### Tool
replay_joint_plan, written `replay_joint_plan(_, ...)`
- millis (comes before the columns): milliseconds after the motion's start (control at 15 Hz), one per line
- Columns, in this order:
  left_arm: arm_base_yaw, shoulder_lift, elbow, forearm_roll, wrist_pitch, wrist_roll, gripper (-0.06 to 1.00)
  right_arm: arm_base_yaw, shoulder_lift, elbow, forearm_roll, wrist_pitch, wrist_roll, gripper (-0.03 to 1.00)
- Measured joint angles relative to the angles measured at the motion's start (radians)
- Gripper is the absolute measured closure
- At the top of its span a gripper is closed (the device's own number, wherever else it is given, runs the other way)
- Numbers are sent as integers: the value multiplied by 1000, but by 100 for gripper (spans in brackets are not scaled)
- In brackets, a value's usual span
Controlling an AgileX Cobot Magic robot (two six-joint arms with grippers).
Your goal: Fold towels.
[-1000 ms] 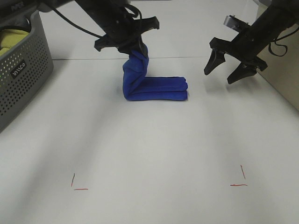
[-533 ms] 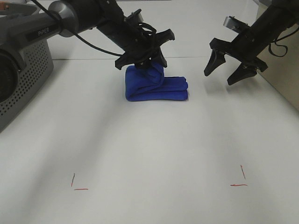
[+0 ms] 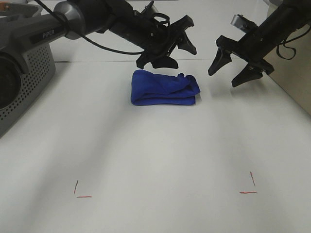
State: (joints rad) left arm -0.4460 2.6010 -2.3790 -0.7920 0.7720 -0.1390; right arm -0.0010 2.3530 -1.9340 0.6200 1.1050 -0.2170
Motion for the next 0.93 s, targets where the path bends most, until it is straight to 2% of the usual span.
replay_joint_plan(200, 64, -60, 0, -2, -8, 109, 35, 7, -27, 0, 152, 5, -72, 22)
replay_joint_plan(333, 132, -117, 0, -2, -13, 147, 35, 51, -28, 0, 229, -6, -128, 22)
replay_joint_plan(533, 204, -167, 0, -1, -8, 157, 35, 139, -21, 0, 366, -80, -211, 22)
replay_joint_plan(733, 233, -173, 0, 2, 31, 160, 35, 177, 44, 0, 521, -120, -276, 22)
replay_joint_plan(933, 234, -173, 0, 11, 48, 181, 35, 176, 107, 0, 537, -124, -284, 22)
